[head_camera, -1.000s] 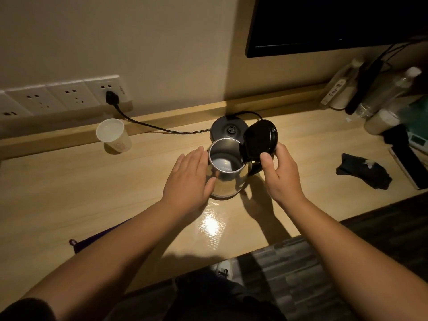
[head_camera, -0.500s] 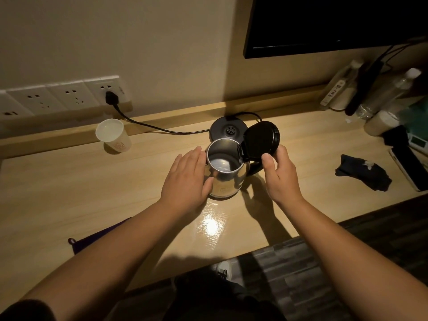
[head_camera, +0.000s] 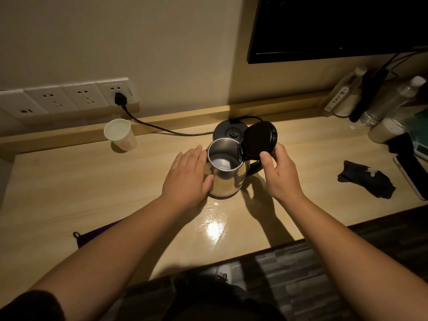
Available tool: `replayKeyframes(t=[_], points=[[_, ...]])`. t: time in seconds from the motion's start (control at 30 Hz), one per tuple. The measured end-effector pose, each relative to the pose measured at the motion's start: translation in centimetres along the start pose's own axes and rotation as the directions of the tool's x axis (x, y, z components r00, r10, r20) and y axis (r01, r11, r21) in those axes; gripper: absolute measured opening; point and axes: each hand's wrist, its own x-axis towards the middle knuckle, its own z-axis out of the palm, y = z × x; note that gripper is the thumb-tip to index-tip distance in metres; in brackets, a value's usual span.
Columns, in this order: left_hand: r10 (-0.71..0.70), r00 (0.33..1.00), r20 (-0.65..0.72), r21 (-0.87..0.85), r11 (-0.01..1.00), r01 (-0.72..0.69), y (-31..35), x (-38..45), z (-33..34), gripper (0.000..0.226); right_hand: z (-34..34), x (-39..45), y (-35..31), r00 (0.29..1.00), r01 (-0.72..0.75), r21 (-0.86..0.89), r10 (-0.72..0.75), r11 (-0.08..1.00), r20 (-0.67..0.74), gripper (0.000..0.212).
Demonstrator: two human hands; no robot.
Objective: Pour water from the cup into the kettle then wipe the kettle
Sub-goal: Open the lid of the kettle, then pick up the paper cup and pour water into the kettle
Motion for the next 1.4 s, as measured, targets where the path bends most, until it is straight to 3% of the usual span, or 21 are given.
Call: replayKeyframes(t=[0.1, 0.2, 0.3, 0.37, 0.43, 0.63, 0.8, 1.0, 1.4], points=[[-0.005, 1.000, 0.000, -0.002, 1.000, 0.005, 0.1, -0.1, -0.3, 0.065, -0.5, -0.3, -0.1, 1.000, -0.024, 0.002, 0.024, 1.000, -0.012, 0.040], [-0.010, 1.000, -0.015, -0.011, 1.000, 0.010, 0.3, -0.5, -0.8, 0.063, -1.4, -0.9, -0.8, 0.993, -0.010, -0.070, 0.002, 0.998, -0.115, 0.050], [0.013, 1.000, -0.029, -0.008, 1.000, -0.013, 0.3, -0.8, -1.6, 0.061, -2.1, -1.6, -2.3, 0.959, 0.177, -0.259, -0.225, 0.950, -0.171, 0.051], [0.014, 0.999, -0.040, -0.007, 1.000, -0.014, 0.2, -1.0, -2.1, 0.059, -2.0, -2.0, -3.3, 0.902, 0.360, -0.367, -0.421, 0.858, -0.099, 0.046], [0.001, 0.999, -0.045, -0.013, 1.000, -0.002, 0.2, -1.2, -2.5, 0.057, -1.2, -2.3, -4.2, 0.860, 0.475, -0.394, -0.510, 0.787, 0.017, 0.044], [-0.092, 0.994, -0.052, 0.011, 0.996, 0.093, -1.0, -3.1, -3.7, 0.057, 2.4, -2.5, -5.5, 0.837, 0.543, -0.382, -0.447, 0.748, 0.315, 0.034], [-0.186, 0.981, -0.063, 0.015, 0.982, 0.187, -3.0, -5.8, -4.3, 0.055, 5.7, -2.5, -5.8, 0.783, 0.603, -0.379, -0.431, 0.702, 0.449, 0.038], [-0.286, 0.956, -0.064, 0.019, 0.957, 0.288, -5.5, -9.2, -4.8, 0.055, 10.3, -2.6, -7.1, 0.720, 0.673, -0.349, -0.470, 0.653, 0.510, 0.043], [-0.347, 0.936, -0.059, 0.047, 0.936, 0.349, -12.2, -10.8, -3.4, 0.059, 17.6, -1.1, -9.4, 0.728, 0.650, -0.380, -0.395, 0.659, 0.561, 0.048]])
